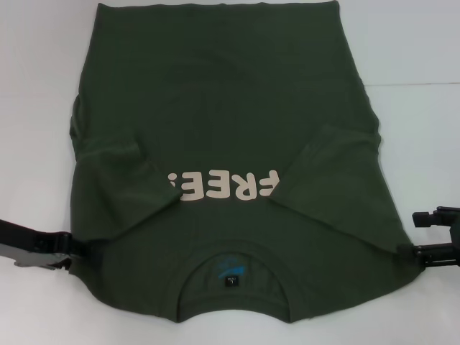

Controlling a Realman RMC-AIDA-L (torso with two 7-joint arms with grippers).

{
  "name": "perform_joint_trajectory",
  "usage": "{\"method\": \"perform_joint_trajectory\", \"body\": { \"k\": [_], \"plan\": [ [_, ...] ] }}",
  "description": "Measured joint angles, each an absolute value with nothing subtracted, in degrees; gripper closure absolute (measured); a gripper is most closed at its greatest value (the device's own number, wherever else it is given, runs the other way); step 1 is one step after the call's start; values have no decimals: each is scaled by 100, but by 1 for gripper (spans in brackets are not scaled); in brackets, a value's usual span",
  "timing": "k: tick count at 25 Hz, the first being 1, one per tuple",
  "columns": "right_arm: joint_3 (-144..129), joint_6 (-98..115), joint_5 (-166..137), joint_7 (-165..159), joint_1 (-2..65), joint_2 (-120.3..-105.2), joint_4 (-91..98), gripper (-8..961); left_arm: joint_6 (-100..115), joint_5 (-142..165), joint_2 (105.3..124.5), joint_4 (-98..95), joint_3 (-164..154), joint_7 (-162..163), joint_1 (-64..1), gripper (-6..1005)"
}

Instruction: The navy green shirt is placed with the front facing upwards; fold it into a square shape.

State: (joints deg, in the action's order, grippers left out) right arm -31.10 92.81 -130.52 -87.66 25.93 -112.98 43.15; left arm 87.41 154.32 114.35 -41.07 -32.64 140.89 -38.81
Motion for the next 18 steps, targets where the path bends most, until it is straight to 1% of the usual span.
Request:
{"method": "perform_joint_trajectory", "body": {
  "k": [1,11,17,18],
  "plan": [
    [-3105,9282,-13052,-8774,2596,-11296,4315,38,8742,15427,11445,-4109,-3291,14089,-3882,440],
    [-3102,9308,-13052,-8840,2601,-11282,4315,40,8668,15395,11502,-4219,-3366,14045,-3873,653],
    [-3102,9332,-13052,-8965,2603,-11282,4315,40,8692,15393,11504,-4216,-3347,14055,-3860,885],
    [-3103,9343,-13052,-9080,2608,-11276,4323,40,8692,15393,11504,-4218,-3343,14054,-3856,895]
  ]
}}
